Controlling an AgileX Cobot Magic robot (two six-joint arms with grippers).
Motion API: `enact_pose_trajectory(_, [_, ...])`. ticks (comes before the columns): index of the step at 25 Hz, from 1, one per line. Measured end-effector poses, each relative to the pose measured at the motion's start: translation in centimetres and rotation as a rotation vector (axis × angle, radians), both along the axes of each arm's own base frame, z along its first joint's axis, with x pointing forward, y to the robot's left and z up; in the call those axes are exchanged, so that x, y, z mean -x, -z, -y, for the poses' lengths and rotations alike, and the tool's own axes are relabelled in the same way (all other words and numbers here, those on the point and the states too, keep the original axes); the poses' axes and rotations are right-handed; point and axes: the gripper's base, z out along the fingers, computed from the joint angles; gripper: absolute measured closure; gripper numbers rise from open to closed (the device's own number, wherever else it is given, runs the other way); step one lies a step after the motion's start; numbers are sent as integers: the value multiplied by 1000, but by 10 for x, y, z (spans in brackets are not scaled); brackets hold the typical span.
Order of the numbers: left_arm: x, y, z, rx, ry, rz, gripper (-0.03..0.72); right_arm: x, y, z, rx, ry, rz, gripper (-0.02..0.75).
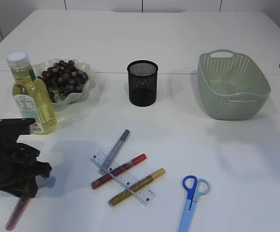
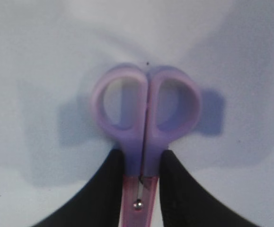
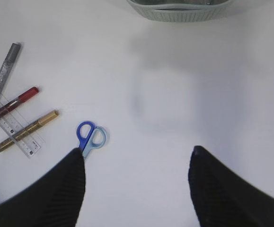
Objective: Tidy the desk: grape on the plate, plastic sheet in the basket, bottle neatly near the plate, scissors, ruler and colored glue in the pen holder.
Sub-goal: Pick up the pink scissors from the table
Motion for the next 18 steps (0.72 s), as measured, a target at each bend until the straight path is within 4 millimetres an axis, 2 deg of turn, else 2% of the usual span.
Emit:
enact_pose_trajectory(10, [4,0,-1,-18,58,-45,522,0,0,0,0,0,0,207])
enact_pose_trajectory(18, [12,-1,16,-27,146,-59,523,0,0,0,0,0,0,207])
